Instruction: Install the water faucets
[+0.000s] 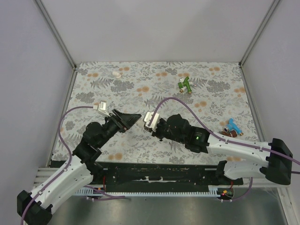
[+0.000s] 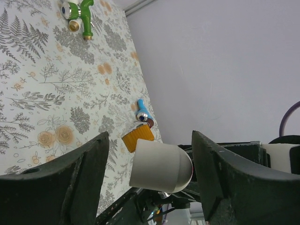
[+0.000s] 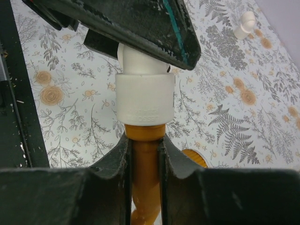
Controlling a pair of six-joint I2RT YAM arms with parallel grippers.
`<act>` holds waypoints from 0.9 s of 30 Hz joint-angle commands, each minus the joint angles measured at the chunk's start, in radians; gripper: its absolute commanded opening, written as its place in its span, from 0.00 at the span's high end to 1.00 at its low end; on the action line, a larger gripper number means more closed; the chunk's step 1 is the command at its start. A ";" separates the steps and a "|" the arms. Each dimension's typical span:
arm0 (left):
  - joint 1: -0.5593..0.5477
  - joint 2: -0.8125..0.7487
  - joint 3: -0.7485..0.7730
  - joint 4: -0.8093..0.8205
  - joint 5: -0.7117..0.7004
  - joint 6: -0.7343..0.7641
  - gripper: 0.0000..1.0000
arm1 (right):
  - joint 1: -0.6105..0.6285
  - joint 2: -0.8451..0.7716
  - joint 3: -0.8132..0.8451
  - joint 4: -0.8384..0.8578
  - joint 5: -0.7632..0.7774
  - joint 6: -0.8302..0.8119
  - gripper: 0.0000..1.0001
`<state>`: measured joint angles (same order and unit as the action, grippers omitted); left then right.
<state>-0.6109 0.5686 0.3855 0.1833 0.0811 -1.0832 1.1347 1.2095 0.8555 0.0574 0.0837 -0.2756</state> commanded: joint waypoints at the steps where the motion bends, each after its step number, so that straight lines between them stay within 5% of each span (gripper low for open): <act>1: 0.000 0.020 0.016 0.070 0.066 0.085 0.24 | -0.001 -0.015 0.074 -0.025 -0.033 0.016 1.00; 27: 0.000 0.048 0.066 -0.034 0.115 0.078 0.31 | -0.001 0.030 0.062 0.007 0.042 -0.004 1.00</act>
<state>-0.6109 0.6155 0.4072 0.1577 0.1864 -1.0245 1.1347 1.2415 0.8822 -0.0189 0.0959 -0.2722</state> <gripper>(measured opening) 0.690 0.263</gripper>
